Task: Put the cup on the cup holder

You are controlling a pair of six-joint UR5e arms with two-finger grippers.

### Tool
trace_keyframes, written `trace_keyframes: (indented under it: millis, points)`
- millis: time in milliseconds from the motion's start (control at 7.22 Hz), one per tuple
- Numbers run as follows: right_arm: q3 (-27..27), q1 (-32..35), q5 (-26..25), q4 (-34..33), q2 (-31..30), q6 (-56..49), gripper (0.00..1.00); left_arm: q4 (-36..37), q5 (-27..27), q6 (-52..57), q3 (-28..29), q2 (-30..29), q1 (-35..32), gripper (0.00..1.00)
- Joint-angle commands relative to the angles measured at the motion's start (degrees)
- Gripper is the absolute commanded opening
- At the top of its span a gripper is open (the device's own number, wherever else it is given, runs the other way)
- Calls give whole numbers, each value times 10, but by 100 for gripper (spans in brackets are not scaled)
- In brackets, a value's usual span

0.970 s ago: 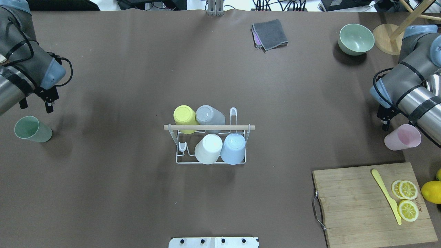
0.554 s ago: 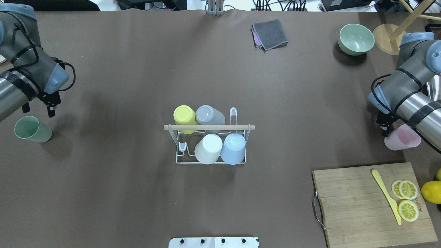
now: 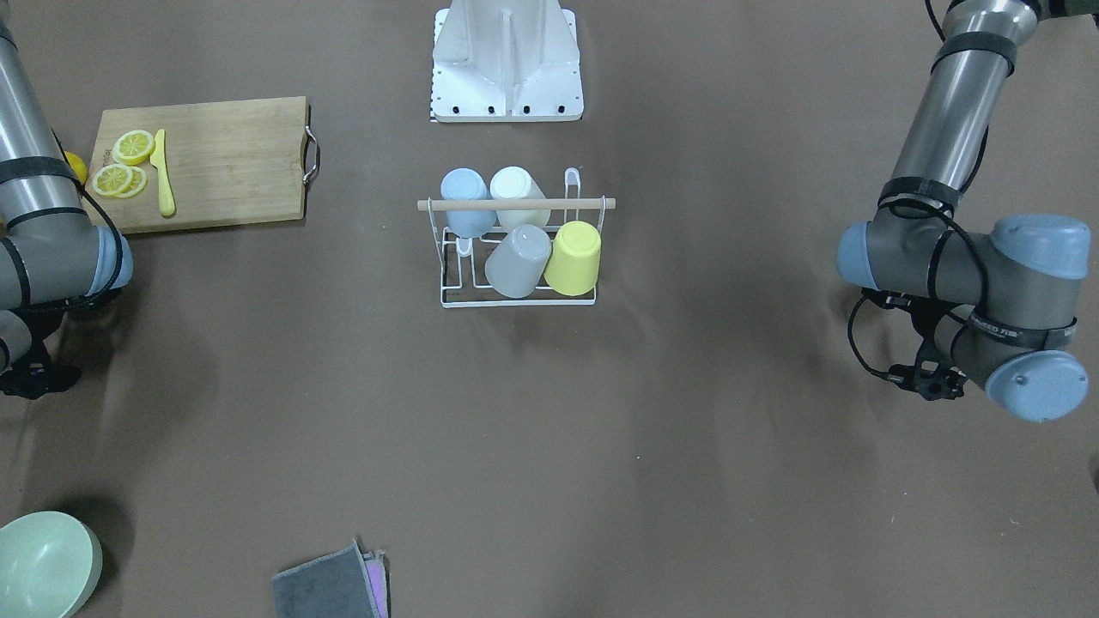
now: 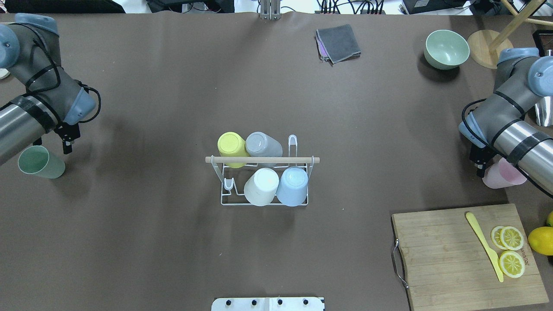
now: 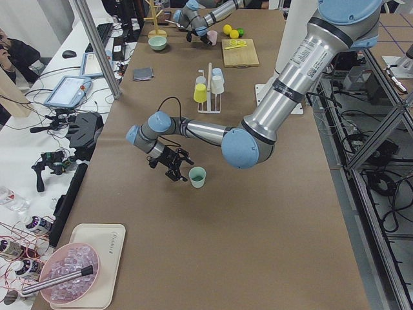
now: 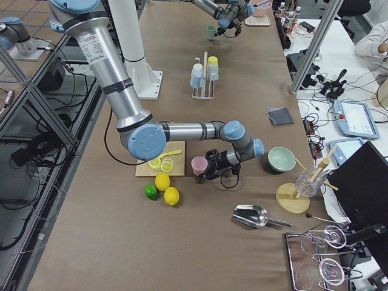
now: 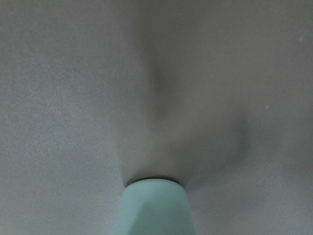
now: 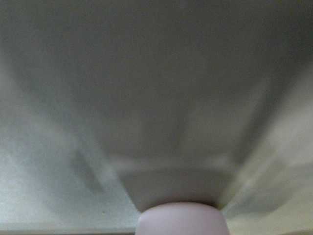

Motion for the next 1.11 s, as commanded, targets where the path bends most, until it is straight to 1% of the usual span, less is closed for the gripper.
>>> trace_keyframes:
  millis: [0, 416, 554, 693, 831, 970]
  points:
    - [0, -1, 2, -11, 0, -1, 86, 1, 10, 25, 23, -11, 3, 98]
    - [-1, -8, 2, -15, -2, -1, 73, 0, 14, 25, 51, -21, 14, 98]
    - [-1, -9, 2, -16, -4, -2, 63, 0, 15, 25, 55, -22, 20, 98]
    - [-1, -9, 2, -16, -4, -2, 48, 0, 16, 25, 59, -23, 22, 98]
    - [0, -7, 4, -15, -3, -2, 40, 1, 22, 26, 60, -23, 22, 98]
    - [3, 4, 5, -15, 0, -2, 40, 1, 23, 28, 62, -23, 22, 98]
